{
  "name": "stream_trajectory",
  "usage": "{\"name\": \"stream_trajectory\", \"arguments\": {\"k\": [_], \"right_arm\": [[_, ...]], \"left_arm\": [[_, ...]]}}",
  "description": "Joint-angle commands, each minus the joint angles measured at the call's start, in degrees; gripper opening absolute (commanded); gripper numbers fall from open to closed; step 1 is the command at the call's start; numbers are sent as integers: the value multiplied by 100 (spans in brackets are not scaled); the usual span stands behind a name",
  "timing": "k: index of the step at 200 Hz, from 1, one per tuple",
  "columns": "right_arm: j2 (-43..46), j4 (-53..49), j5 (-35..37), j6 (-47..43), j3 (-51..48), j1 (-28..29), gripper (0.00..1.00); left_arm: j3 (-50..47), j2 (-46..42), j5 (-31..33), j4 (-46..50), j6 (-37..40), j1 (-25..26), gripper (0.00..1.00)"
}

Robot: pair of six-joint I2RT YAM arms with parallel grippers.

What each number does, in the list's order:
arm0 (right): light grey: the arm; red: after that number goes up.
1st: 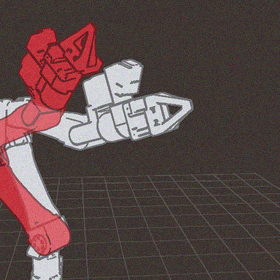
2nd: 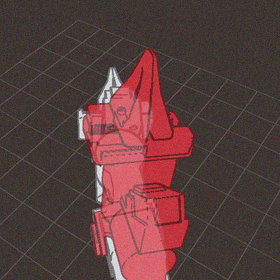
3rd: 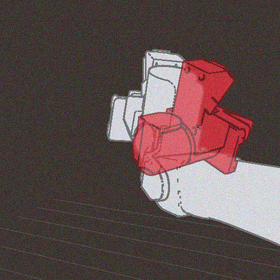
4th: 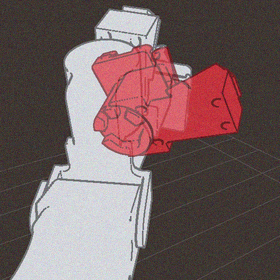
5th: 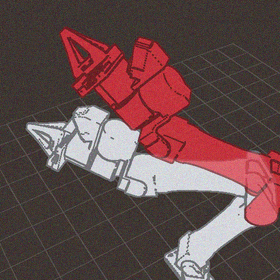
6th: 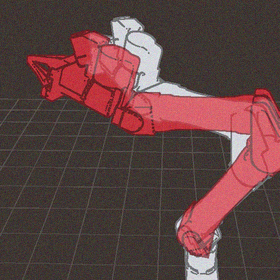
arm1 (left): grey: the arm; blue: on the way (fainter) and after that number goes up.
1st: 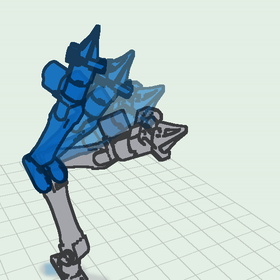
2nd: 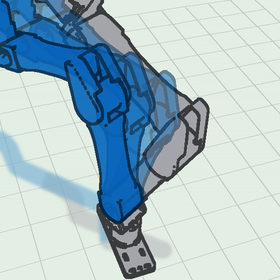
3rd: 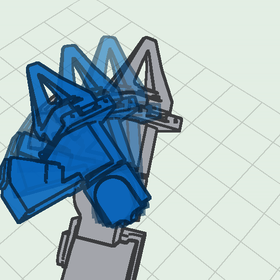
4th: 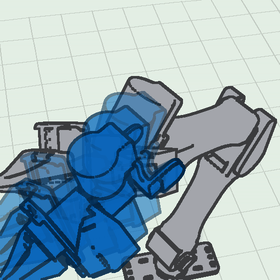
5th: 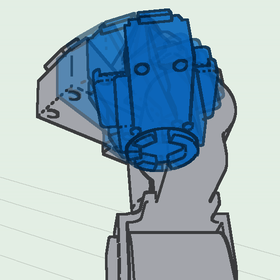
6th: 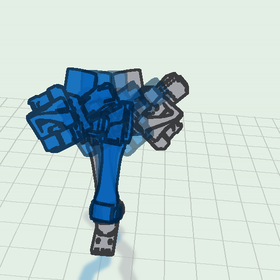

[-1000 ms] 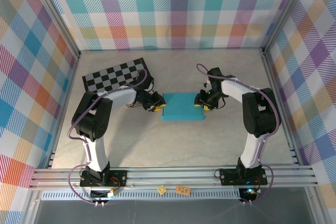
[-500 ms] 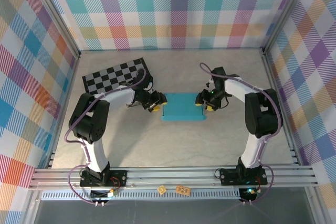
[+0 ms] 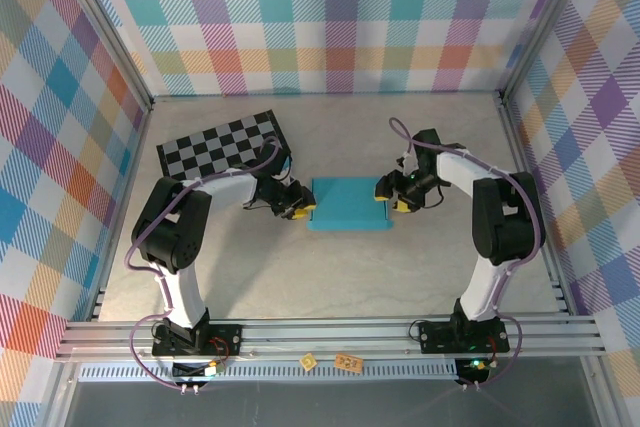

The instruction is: Fold the paper box

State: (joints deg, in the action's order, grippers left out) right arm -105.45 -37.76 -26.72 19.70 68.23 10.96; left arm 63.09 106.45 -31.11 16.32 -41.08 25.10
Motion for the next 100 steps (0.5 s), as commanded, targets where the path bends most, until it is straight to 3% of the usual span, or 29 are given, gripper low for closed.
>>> {"name": "stream_trajectory", "arguments": {"k": [1,62,100], "right_arm": [[-227,123,-422,-221,-76,-116,62],[-269,540,-916,-358,-250,-286,64],[-184,985,-1354,-282,-511,-459,70]], "left_arm": [[-138,103,-56,-187,71,49,28],[-265,118,151,-142,210,15,16],[-418,143,108,-225,183,-91,13]]}}
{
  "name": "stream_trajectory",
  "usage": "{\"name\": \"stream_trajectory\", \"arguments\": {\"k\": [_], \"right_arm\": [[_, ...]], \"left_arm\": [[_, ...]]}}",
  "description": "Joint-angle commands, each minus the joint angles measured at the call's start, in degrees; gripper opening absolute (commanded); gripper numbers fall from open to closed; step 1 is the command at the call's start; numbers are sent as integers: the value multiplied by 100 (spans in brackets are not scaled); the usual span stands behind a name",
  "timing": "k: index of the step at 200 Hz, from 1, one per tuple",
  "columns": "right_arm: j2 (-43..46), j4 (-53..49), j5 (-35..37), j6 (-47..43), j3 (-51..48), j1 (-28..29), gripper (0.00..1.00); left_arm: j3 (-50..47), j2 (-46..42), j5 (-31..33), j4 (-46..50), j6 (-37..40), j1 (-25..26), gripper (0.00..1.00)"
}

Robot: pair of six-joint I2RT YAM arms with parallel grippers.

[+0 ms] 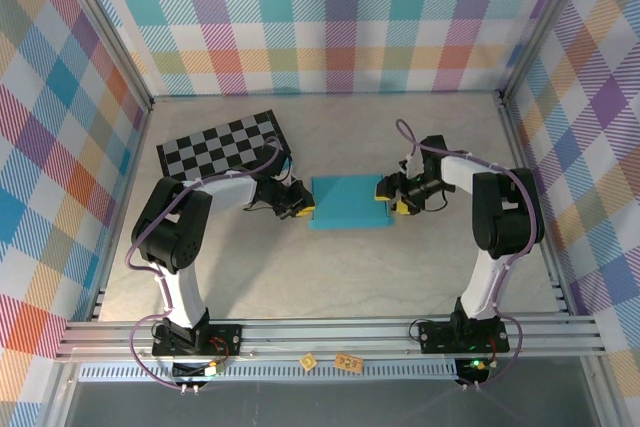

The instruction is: Fold the paper box

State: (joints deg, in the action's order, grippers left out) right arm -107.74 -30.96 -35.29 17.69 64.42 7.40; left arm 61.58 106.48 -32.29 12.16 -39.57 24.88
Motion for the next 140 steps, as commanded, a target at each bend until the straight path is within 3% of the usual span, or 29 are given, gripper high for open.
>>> {"name": "stream_trajectory", "arguments": {"k": [1,140], "right_arm": [[44,312,-505,-82,-131,-105,70],[-309,946,-1708,27,-87,-42,73]], "left_arm": [[-268,143,220,190,30,-70,13],[-489,220,191,281,274,-397,8]]}}
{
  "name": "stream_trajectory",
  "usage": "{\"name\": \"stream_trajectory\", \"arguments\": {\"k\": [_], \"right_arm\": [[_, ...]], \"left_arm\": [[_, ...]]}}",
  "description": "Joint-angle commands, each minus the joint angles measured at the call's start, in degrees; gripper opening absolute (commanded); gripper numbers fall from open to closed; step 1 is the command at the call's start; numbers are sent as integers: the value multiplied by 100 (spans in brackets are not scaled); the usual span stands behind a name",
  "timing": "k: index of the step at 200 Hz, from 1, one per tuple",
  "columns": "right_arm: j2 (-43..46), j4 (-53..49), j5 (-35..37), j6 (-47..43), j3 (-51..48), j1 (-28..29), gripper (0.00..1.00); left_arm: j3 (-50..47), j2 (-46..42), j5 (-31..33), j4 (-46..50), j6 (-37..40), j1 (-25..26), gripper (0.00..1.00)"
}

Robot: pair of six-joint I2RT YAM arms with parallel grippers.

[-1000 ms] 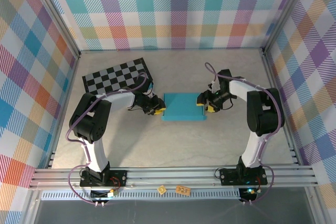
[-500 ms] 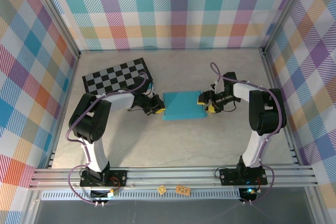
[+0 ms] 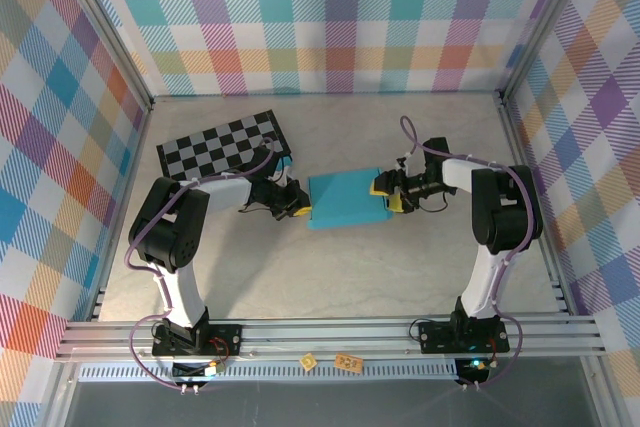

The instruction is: Fold the paper box

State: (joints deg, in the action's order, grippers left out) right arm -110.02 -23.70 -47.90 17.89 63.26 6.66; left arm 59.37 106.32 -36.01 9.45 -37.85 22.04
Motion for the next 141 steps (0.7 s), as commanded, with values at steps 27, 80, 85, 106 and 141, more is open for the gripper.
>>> {"name": "stream_trajectory", "arguments": {"k": [27,80,85,106,141], "right_arm": [[-89,537,-746,235,-42,87,70],[-152,1111,-963,784,-195,313,63],[-152,1163,-953,849,-213,335,61],[-116,1464,-891,1283,-314,336,55],[-76,582,-527,1654,115,323,46]], "left_arm": [[-235,266,550,531,98,-121,8],[-181,201,412,347,-108,-130,8],[-165,178,385,307,-152,-134,9],[-98,-54,409,235,-264,-139,18],[275,-687,565,264,-110,-147,41]]}}
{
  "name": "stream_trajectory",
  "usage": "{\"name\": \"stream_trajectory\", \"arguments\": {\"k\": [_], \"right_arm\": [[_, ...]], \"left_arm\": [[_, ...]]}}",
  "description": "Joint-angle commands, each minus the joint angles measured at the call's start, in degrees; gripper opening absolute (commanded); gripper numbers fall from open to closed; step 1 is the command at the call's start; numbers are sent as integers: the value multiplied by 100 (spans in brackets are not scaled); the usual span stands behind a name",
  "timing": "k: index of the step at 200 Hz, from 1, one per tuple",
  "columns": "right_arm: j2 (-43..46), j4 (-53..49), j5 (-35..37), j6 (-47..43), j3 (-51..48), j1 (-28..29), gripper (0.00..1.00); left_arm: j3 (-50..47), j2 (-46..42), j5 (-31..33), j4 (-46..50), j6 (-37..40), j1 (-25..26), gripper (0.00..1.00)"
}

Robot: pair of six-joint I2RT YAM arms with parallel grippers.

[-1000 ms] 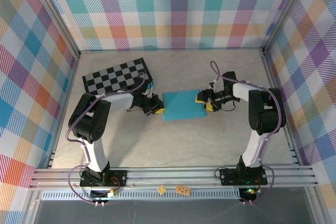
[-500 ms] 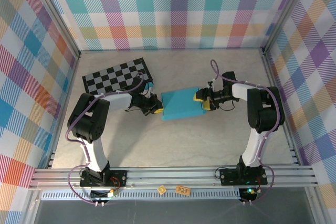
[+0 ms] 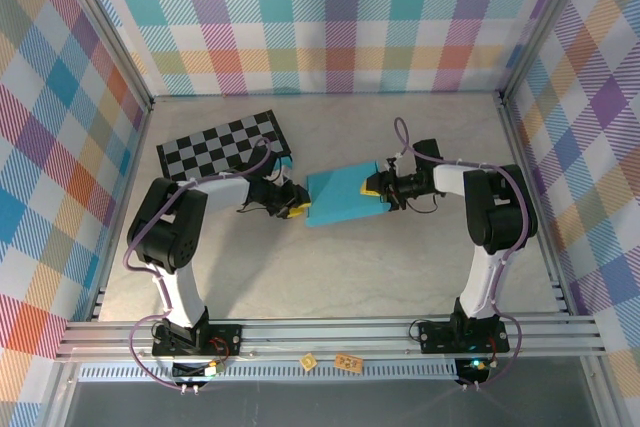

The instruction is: Fold the paper box

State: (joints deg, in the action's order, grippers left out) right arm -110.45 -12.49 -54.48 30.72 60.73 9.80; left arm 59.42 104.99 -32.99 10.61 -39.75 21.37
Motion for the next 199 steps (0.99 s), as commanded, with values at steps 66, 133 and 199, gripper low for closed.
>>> {"name": "stream_trajectory", "arguments": {"k": [66,133,199], "right_arm": [[-241,-2549,-70,1171,1040,-391,39],[-504,-4240,-194,1075,1456,-687,36],[-566,-4630,-427,1131,1305,-793,34]], "left_arm": [[177,-1558,59,-696,1804,72,45],[-347,-2396,-109,352,6356,1023,56],[-655,-2109,405,45,7259,1255,62]]}}
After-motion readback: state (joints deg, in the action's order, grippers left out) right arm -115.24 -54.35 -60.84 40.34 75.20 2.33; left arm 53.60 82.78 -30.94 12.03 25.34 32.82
